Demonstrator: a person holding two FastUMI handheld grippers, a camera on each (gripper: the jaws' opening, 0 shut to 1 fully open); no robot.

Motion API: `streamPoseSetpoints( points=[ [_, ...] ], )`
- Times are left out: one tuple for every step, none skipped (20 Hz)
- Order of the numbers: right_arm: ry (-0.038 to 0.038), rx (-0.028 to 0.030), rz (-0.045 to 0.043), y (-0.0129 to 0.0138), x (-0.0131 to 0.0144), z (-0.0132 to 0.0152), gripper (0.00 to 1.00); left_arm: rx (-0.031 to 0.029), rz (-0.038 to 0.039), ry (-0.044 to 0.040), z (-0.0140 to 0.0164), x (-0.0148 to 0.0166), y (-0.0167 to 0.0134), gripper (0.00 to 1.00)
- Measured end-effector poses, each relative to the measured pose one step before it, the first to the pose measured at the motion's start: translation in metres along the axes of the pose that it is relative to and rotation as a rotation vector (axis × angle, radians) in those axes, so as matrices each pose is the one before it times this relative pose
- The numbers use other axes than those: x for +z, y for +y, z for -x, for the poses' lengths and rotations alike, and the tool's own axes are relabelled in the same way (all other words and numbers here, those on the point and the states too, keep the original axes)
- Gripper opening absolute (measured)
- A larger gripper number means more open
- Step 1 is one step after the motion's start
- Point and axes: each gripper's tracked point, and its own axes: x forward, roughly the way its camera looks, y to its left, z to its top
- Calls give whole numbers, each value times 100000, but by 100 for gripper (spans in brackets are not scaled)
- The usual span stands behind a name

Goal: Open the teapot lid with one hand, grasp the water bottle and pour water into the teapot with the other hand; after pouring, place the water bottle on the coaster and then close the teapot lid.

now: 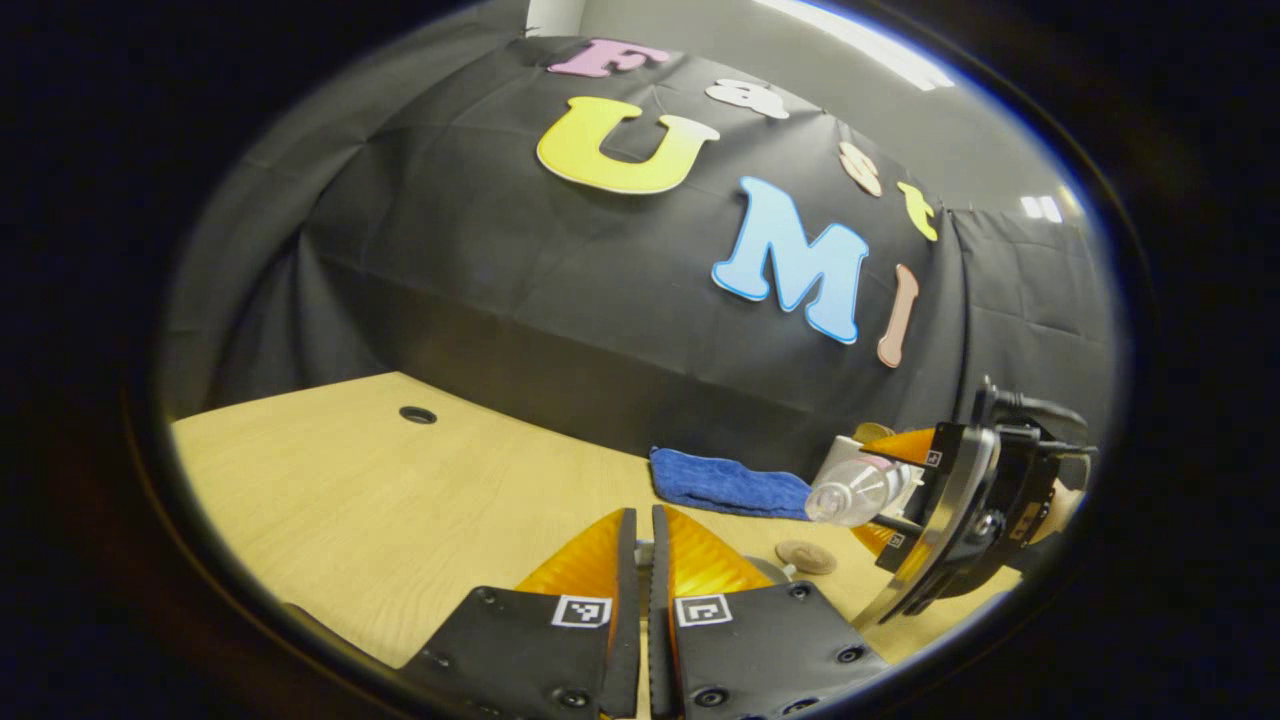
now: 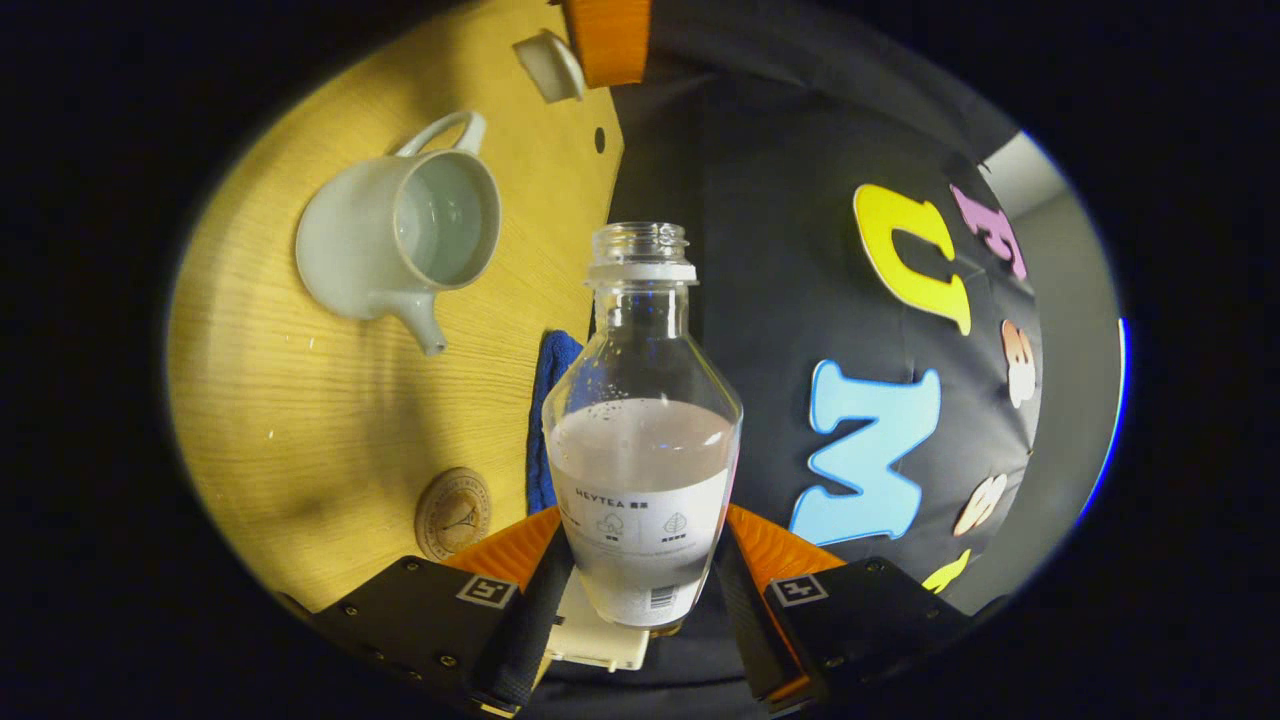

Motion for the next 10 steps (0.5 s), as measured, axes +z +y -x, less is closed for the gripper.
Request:
streamPoseSetpoints(
  points=[
    [138, 2444, -4967, 597, -226, 73, 77, 548, -318, 516, -186, -249, -25, 9],
    [-45, 2744, -5176, 602, -216, 57, 77, 352, -162, 309, -8, -47, -12, 11],
    [-76, 1827, -4678, 501, -247, 176, 77, 192, -138, 218, -97, -14, -95, 11],
    [-155, 1296, -4364, 327, -184, 74, 77, -82, 12, 40, 10, -26, -14, 11],
    [282, 1176, -4537, 296, -196, -53, 77, -456, 270, -148, 70, 86, -73, 9],
    [20, 1933, -5392, 339, -106, -60, 77, -490, 282, -252, 56, -5, -29, 11],
    [-251, 2170, -6557, 199, -222, -68, 77, -219, 21, -168, 32, 66, 10, 11],
    [-439, 2541, -6465, 170, -267, -16, 77, -2, -77, -364, -10, 64, 2, 11],
    [400, 1241, -5979, 32, -320, -66, 77, -93, 12, -456, 59, 112, -26, 11],
    [608, 774, -5681, -236, -694, 436, 77, 205, -93, -220, 123, 84, 105, 10]
  ],
)
